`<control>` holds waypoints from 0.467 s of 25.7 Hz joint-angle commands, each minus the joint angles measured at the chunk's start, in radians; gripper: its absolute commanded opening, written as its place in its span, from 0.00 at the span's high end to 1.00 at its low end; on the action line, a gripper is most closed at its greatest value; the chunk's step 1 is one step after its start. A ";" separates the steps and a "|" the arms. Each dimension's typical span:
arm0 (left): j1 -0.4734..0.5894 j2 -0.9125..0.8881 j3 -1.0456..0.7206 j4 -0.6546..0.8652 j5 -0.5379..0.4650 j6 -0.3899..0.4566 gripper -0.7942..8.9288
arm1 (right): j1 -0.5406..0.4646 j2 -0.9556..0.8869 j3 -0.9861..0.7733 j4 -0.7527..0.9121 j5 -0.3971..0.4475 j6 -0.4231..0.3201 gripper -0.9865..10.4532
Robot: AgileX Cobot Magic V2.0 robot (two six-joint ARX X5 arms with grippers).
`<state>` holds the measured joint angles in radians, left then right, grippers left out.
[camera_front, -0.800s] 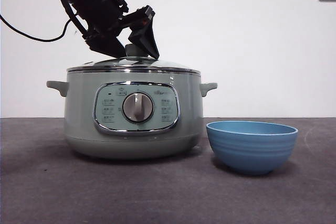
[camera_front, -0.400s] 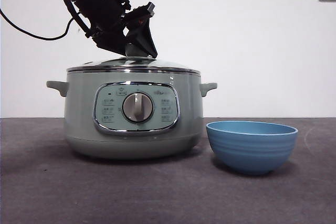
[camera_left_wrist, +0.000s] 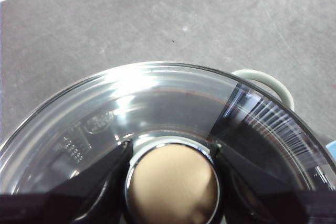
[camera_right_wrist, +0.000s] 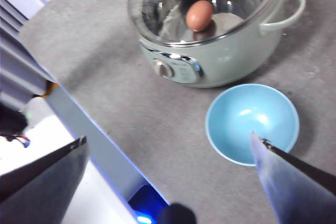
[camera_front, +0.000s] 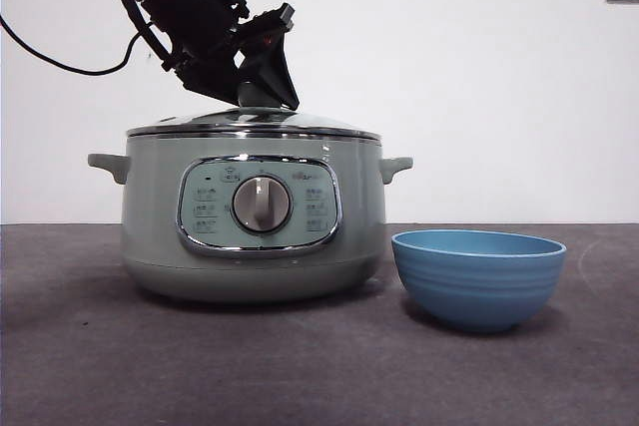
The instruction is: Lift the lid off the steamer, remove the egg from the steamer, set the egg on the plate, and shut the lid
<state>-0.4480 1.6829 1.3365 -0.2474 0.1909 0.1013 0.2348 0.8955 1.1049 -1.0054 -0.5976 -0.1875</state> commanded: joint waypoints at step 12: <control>0.001 -0.044 0.179 -0.106 -0.004 -0.024 0.93 | 0.001 0.001 0.003 0.017 0.028 0.005 0.42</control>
<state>-0.4477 1.6737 1.4914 -0.3817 0.1814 0.0849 0.2348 0.8955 1.1049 -0.9966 -0.5720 -0.1875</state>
